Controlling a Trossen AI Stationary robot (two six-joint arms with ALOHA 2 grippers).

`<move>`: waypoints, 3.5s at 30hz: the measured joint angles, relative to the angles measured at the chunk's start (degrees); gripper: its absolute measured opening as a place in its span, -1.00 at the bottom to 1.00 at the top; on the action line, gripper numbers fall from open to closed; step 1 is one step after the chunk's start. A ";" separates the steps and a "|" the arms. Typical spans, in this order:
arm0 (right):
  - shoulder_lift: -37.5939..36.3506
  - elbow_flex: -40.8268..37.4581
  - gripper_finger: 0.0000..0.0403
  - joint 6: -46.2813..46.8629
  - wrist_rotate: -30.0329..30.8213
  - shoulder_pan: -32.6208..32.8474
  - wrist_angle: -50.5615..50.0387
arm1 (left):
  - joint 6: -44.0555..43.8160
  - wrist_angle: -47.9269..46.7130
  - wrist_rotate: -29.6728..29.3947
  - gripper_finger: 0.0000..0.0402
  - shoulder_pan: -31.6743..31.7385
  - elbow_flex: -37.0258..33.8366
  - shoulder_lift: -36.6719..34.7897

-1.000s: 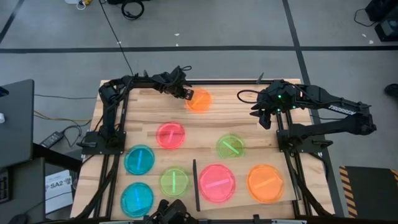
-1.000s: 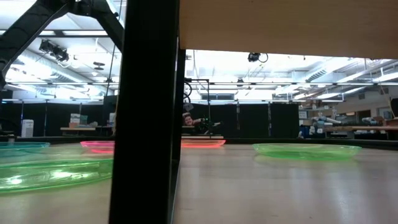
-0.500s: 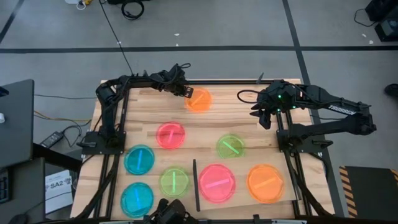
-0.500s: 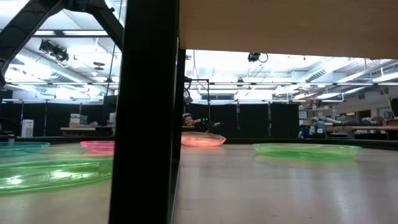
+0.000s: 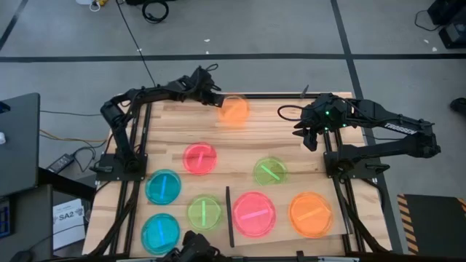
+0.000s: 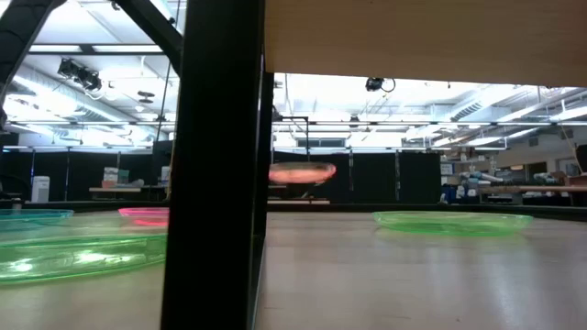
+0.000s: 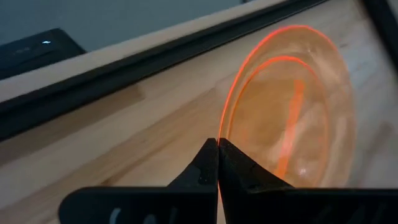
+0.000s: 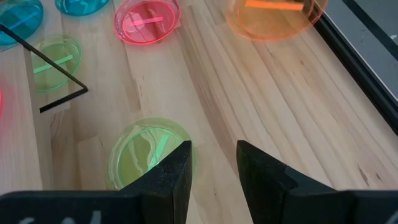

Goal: Place and stack plates onto a shelf
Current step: Stack the orange plate on the pink plate on the shelf

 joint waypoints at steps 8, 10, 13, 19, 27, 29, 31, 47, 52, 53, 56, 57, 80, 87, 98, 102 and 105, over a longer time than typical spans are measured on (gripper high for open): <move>0.00 0.00 -0.34 0.00 1.41 -0.01 0.02 | -2.92 -0.04 8.03 -0.99 -0.45 0.00 -5.87; 0.00 0.00 -0.34 0.00 1.79 -0.02 0.02 | -3.40 0.13 9.53 -0.99 -1.18 0.00 -7.32; 0.00 0.00 -0.34 0.00 1.81 -0.01 0.02 | -4.64 0.10 10.99 -0.99 -2.54 0.00 -9.21; 0.00 0.00 -0.34 0.00 1.92 -0.01 0.02 | -7.00 0.09 14.06 -0.99 -6.33 0.00 -12.70; 0.00 0.00 -0.34 0.00 1.95 -0.02 0.03 | -9.41 0.22 15.84 -0.99 -14.19 0.00 -14.98; 0.00 0.00 -0.34 0.00 1.95 -0.02 0.04 | -9.45 -0.04 15.82 -0.99 -16.54 0.00 -14.98; 0.00 0.00 -0.34 0.00 1.95 -0.01 0.04 | -9.47 0.04 15.82 -0.99 -18.88 0.00 -14.98; 0.00 0.00 -0.34 0.00 1.95 0.00 0.04 | -13.70 1.79 14.18 -0.99 -36.76 0.00 -14.87; 0.00 0.00 -0.34 0.00 1.95 -0.01 0.04 | -16.32 5.18 12.33 -0.99 -40.86 0.00 -14.87; 0.00 0.00 -0.34 0.00 1.95 -0.01 0.04 | -16.80 5.83 12.18 -0.99 -41.58 0.00 -14.87; 0.00 0.00 -0.34 0.00 1.95 -0.02 0.18 | -18.04 7.58 12.07 -0.98 -43.59 0.00 -14.87; 0.00 0.00 -0.34 0.00 1.95 -0.02 0.41 | -18.15 7.61 11.83 -0.98 -44.26 0.00 -14.87; 0.00 0.00 -0.34 0.00 1.95 0.00 1.28 | -19.48 9.77 1.20 -0.99 -53.89 0.09 -13.52; 0.00 0.00 -0.34 0.16 1.95 -0.01 1.29 | -19.46 11.43 0.42 -0.99 -54.59 0.13 -11.44; 0.00 0.00 -0.34 0.07 1.95 -0.02 1.30 | -19.40 10.78 0.06 -0.98 -54.18 0.02 -10.03; 0.00 0.00 -0.34 0.04 1.95 -0.02 1.29 | -19.33 10.64 0.11 -0.97 -54.21 0.02 -9.42; 0.00 0.00 -0.34 0.04 1.95 -0.01 1.29 | -19.31 10.82 0.10 -0.97 -54.20 0.00 -9.34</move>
